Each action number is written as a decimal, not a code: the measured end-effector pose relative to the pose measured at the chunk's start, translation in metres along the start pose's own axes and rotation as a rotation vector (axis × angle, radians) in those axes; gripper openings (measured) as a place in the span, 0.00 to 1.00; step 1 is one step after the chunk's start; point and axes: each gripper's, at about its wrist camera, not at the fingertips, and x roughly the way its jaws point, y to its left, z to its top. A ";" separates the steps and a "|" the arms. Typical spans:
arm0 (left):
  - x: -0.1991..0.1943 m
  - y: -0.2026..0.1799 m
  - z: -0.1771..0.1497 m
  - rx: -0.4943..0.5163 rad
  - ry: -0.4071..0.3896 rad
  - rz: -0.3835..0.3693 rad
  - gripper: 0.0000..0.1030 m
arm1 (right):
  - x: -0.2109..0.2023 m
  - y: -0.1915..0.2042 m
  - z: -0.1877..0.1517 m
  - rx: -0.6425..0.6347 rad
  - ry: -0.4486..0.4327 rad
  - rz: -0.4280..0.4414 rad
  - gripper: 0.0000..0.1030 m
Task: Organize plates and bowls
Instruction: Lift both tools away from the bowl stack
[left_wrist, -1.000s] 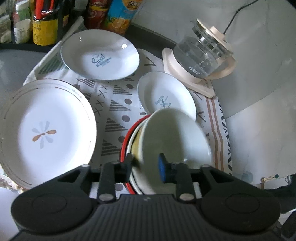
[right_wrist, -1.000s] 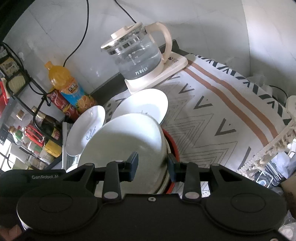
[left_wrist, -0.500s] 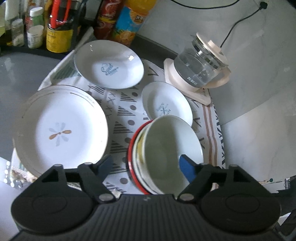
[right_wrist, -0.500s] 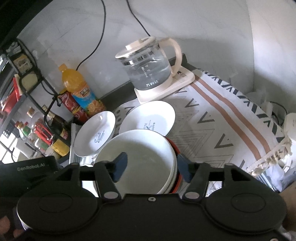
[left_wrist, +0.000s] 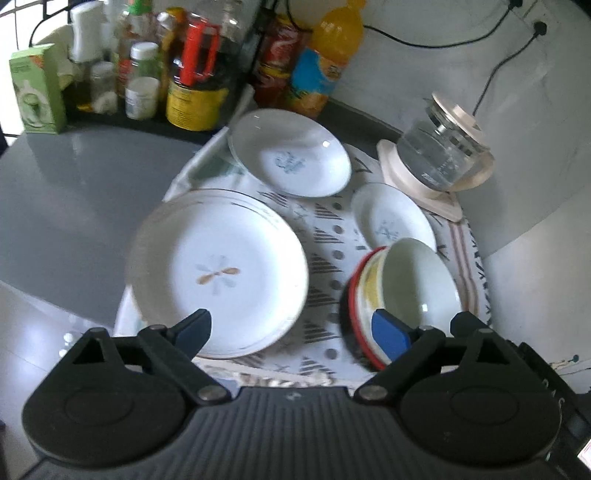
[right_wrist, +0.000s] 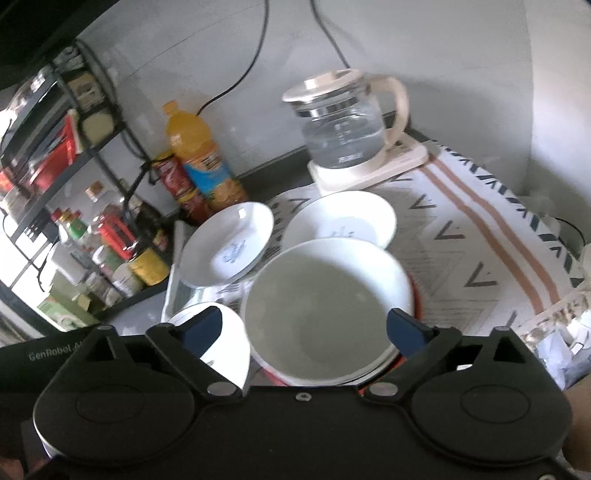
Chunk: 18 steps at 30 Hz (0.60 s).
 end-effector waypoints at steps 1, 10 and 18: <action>-0.003 0.004 -0.001 -0.003 -0.003 0.004 0.90 | 0.000 0.005 -0.002 -0.008 0.003 0.002 0.95; -0.025 0.045 -0.007 -0.020 -0.024 0.031 0.91 | 0.001 0.040 -0.019 -0.062 0.042 0.023 1.00; -0.031 0.064 -0.008 -0.009 -0.034 0.056 0.98 | 0.004 0.060 -0.026 -0.112 0.066 0.031 1.00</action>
